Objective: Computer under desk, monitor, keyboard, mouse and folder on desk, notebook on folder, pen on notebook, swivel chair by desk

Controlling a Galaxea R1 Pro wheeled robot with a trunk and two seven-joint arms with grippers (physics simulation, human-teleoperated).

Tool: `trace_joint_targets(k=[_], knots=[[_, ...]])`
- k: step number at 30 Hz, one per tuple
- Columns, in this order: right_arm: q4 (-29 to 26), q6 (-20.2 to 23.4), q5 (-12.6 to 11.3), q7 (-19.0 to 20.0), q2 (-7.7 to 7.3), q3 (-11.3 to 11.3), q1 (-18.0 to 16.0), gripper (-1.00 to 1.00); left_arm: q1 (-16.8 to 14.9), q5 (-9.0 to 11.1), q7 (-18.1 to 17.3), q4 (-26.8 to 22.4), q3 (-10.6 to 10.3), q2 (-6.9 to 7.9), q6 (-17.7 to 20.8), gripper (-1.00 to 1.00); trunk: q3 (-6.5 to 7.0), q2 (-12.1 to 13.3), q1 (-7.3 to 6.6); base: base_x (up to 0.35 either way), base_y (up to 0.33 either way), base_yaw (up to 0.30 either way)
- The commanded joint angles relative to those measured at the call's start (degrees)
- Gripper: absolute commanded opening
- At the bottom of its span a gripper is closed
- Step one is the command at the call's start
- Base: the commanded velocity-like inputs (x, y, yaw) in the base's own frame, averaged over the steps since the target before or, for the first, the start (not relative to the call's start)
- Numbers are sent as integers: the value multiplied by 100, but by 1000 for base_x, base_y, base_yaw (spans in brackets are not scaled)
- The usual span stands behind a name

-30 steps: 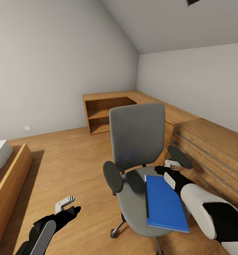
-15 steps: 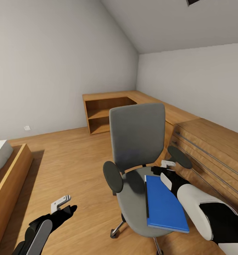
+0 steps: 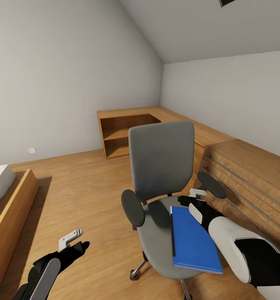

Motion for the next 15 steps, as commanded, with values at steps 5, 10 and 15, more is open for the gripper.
trace_joint_targets(k=[5, 10, 15], knots=[[-11, 34, -47, -26, -1, 46, -1, 100, -3, 55, 51, -7, -1, 3, 14, 100, -5, -2, -1, 54, 0, 0], [-6, 32, -52, -22, -2, 46, -1, 100, -3, 54, 51, -8, 1, 3, 14, 100, -5, -2, -1, 175, 0, 0], [1, 37, -55, -21, 0, 46, -1, 100, -3, 71, 55, -2, 15, 6, 25, 100, -5, -2, -1, 100, 0, 0]])
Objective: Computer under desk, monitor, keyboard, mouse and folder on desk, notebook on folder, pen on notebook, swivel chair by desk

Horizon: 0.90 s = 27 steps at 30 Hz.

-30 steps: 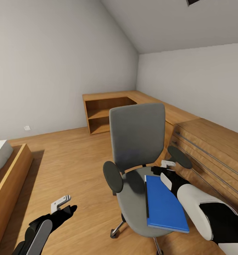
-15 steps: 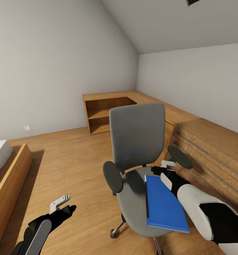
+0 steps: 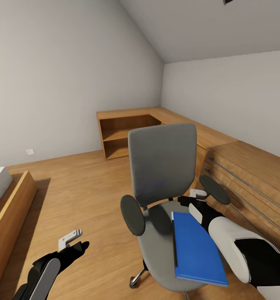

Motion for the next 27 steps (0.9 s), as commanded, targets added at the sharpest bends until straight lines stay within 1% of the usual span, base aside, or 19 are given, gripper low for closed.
trace_joint_targets(k=[1, 10, 18, 27], knots=[[-12, 37, -48, -28, -2, 46, -1, 100, -3, 63, 52, -8, 6, 1, 15, 100, -5, -2, 0, 40, 0, 0], [-3, 40, -56, -26, 2, 46, -1, 100, -3, 77, 49, -6, 86, -1, 14, 100, -5, -2, 0, 23, 0, 0], [-1, 53, -59, -20, 3, 46, -1, 100, -3, 81, 47, -4, 107, -2, 23, 100, -5, -2, 0, 78, 0, 0], [-15, 104, -65, -18, -7, 41, -1, 100, -3, 90, 47, -12, 119, -2, 29, 100, -5, -2, 0, 18, 0, 0]])
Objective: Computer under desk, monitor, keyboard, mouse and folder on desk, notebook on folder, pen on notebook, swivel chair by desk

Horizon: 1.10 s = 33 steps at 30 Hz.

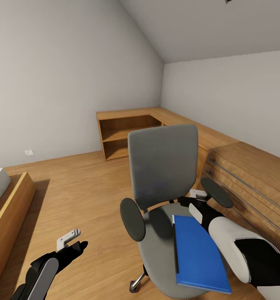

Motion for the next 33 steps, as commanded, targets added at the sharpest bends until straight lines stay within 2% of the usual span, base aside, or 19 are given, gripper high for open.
trace_joint_targets(k=[1, 12, 33], knots=[[-16, 58, -47, -28, -4, 45, -1, 100, -3, 62, 51, -9, 0, 1, 14, 100, -5, -2, -1, 5, 0, 0], [-45, 483, -71, -27, -19, 33, -1, 100, -3, 67, 51, -24, 4, 1, 15, 100, -5, -2, -1, 1, 0, 0], [-49, 647, -74, -28, -19, 25, -1, 100, -3, 59, 51, -26, -2, -8, 7, 100, -382, -845, 461, 0, 0, 0]])
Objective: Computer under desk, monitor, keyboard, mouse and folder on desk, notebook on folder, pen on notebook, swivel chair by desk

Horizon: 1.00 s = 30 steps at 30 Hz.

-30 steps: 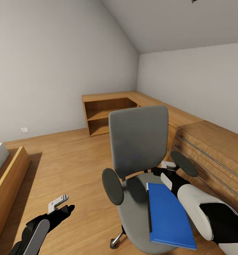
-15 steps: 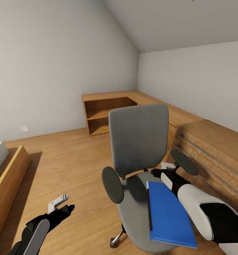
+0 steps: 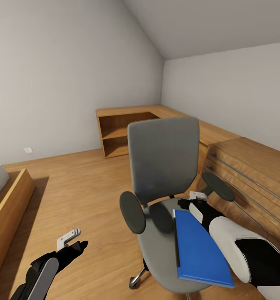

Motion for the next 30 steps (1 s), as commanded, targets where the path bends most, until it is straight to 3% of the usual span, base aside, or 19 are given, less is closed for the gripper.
trace_joint_targets(k=[1, 6, 30], knots=[[-14, 35, -53, -29, -3, 44, -1, 100, -3, 61, 51, -7, -1, 1, 14, 100, -24, -44, 22, 0, 0, 0], [-14, 36, -53, -29, -3, 47, -1, 100, -3, 61, 51, -7, -3, 1, 14, 100, -113, -244, 132, 0, 0, 0], [-14, 29, -52, -29, -3, 63, -1, 100, -3, 54, 42, 9, -4, 1, 7, 100, -113, -244, 132, -4, 0, 0]])
